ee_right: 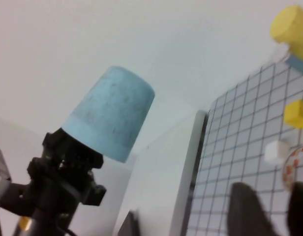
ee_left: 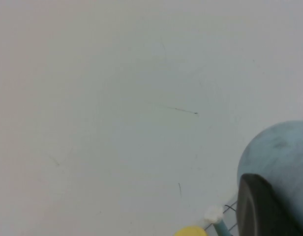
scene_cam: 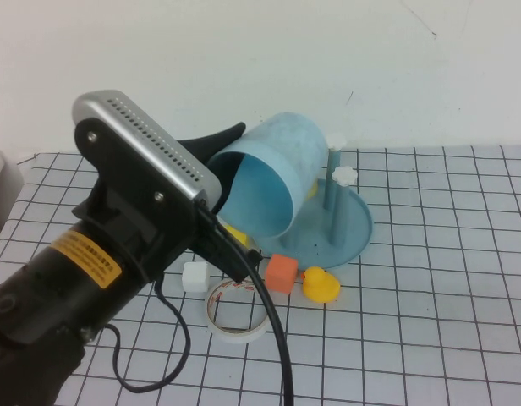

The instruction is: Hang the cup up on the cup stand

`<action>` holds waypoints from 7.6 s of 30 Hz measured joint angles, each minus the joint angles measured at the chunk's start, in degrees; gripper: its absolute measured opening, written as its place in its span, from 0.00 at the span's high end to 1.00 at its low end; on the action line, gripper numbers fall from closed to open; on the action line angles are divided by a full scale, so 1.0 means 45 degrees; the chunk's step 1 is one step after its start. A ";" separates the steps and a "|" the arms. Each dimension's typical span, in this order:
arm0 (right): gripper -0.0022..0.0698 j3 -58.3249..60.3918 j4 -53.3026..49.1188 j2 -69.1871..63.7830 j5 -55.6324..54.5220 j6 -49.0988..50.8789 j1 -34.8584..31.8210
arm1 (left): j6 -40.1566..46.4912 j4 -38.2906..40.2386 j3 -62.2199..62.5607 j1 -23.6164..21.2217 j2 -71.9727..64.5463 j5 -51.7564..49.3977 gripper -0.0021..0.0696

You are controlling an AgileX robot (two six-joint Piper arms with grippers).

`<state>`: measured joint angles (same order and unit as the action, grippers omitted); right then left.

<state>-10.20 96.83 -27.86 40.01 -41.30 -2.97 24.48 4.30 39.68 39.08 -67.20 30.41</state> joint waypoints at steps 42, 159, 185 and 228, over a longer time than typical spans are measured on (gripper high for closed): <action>0.04 -1.2241 0.0001 -1.3947 0.1124 0.2478 0.6104 | -0.0103 0.0464 -0.0017 -0.0024 0.0000 0.0282 0.95; 0.14 -1.9109 0.0923 -2.0972 -1.4259 -1.4708 0.6547 | -0.4277 -0.0799 -0.2161 -0.3015 1.0961 -1.6800 0.97; 0.16 -1.9329 0.0991 -2.0972 -1.1894 -1.4676 0.6821 | -0.4488 -0.0799 -0.2161 -0.3015 1.0961 -1.7702 0.97; 0.97 -0.7153 0.0761 -0.4248 -0.7859 -1.1502 0.7333 | -0.4649 -0.1607 -0.4602 -0.3015 1.4279 -1.4891 0.97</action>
<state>-42.39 100.25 -46.97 4.65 -93.06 30.03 3.56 -2.93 18.97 25.51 -2.94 -36.60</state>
